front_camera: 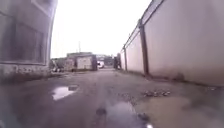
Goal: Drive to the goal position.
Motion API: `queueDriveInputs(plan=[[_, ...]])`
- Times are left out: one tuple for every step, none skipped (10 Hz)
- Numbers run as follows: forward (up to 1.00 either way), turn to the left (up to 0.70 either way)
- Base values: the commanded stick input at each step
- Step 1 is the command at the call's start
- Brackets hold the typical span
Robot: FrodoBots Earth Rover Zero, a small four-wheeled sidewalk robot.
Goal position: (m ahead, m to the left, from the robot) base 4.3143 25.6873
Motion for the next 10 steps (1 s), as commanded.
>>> queueDriveInputs(plan=[[1.0, 0.0], [1.0, 0.0], [1.0, 0.0], [1.0, 0.0], [1.0, 0.0], [1.0, 0.0], [1.0, 0.0], [1.0, 0.0], [1.0, 0.0], [1.0, 0.0]])
